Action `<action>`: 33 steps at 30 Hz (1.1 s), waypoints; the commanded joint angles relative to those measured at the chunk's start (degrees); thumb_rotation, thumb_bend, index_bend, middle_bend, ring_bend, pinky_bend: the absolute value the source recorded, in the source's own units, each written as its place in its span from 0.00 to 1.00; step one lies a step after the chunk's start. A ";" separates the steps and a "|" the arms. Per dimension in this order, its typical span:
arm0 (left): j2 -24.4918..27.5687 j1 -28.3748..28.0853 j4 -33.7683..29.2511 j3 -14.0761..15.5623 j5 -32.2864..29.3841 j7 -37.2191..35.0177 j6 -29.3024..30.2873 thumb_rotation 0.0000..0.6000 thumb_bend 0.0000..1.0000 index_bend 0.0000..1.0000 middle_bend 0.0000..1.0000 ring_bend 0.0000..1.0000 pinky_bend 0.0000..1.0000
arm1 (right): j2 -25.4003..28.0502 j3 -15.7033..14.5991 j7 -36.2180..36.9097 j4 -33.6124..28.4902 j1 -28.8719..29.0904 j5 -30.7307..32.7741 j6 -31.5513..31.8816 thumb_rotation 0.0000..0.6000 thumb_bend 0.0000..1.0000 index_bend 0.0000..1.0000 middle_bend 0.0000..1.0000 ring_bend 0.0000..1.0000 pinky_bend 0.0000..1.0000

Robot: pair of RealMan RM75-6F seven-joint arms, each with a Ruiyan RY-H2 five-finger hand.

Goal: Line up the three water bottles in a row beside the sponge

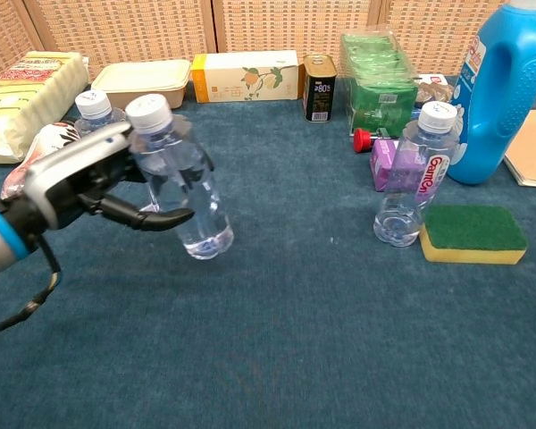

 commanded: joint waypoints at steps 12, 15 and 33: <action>-6.88 -11.37 0.85 -9.72 -11.67 12.16 -15.02 1.00 0.28 0.41 0.39 0.28 0.47 | -0.16 1.18 -0.22 0.35 0.02 2.43 -0.94 1.00 0.03 0.10 0.00 0.00 0.12; -8.37 -12.95 2.09 -10.77 -13.38 13.16 -16.90 1.00 0.28 0.41 0.39 0.28 0.47 | -0.22 1.41 -0.30 0.39 -0.02 2.86 -1.08 1.00 0.03 0.10 0.00 0.00 0.12; -14.57 -19.00 8.70 -14.02 -18.27 16.39 -21.37 1.00 0.28 0.41 0.39 0.28 0.47 | -0.05 2.31 1.09 1.08 0.07 4.15 -1.99 1.00 0.03 0.10 0.00 0.00 0.12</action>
